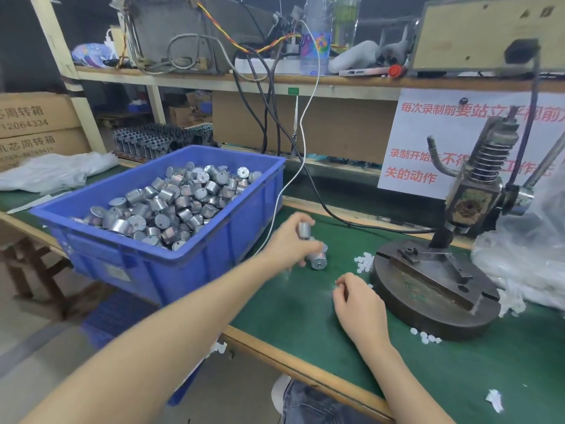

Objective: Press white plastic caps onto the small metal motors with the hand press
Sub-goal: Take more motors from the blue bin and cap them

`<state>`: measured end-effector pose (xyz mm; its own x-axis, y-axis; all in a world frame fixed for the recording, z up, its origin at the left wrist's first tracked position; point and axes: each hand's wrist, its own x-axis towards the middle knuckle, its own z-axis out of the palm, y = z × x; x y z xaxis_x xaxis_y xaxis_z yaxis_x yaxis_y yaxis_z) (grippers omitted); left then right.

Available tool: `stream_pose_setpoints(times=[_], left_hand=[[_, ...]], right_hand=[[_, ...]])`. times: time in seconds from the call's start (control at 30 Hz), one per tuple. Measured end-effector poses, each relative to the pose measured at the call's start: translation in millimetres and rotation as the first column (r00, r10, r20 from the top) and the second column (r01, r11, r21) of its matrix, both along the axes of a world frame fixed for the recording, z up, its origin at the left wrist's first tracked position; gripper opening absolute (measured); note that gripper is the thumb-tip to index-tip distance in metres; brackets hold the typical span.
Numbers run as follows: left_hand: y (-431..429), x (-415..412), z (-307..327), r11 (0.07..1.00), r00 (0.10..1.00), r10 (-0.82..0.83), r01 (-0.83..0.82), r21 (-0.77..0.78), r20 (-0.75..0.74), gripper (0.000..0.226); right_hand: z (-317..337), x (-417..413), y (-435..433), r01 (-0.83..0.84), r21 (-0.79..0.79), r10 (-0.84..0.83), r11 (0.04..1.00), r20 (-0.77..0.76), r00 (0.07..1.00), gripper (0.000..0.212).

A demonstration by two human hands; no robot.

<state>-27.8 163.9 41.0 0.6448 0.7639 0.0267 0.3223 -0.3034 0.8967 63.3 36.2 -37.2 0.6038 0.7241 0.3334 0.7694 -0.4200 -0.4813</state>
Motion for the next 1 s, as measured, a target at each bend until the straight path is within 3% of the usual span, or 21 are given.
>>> stream_pose_setpoints(times=[0.1, 0.2, 0.4, 0.47, 0.63, 0.83, 1.0], left_hand=[[-2, -6, -39, 0.989, 0.99, 0.088, -0.074, 0.124, -0.108, 0.038], [-1, -12, -60, 0.945, 0.958, 0.009, 0.085, 0.314, -0.287, 0.042], [-1, -7, -62, 0.672, 0.855, 0.097, 0.321, 0.667, -0.509, 0.05], [-1, -9, -65, 0.621, 0.841, 0.156, 0.324, 0.713, -0.518, 0.055], [5, -20, -75, 0.613, 0.841, 0.257, 0.239, 0.753, -0.476, 0.069], [14, -26, -79, 0.471, 0.878, 0.202, 0.301, 0.829, -0.434, 0.074], [17, -19, -76, 0.467, 0.888, 0.157, 0.32, 0.824, -0.433, 0.066]], right_hand=[[-1, 1, 1, -0.005, 0.007, 0.005, 1.0, 0.005, 1.0, 0.016], [-1, 1, 3, -0.008, 0.025, 0.008, 1.0, 0.005, 1.0, 0.015], [-2, 1, 3, -0.006, 0.053, 0.005, 0.999, 0.015, 1.0, 0.014], [-3, 2, 2, -0.007, 0.046, 0.006, 0.999, 0.02, 1.0, 0.015], [-3, 3, 3, -0.011, 0.032, 0.011, 0.999, 0.011, 1.0, 0.015], [-2, 2, 4, -0.022, 0.018, 0.022, 1.0, 0.02, 1.0, 0.017], [-3, 3, 4, -0.026, 0.016, 0.025, 1.0, 0.025, 0.999, 0.016]])
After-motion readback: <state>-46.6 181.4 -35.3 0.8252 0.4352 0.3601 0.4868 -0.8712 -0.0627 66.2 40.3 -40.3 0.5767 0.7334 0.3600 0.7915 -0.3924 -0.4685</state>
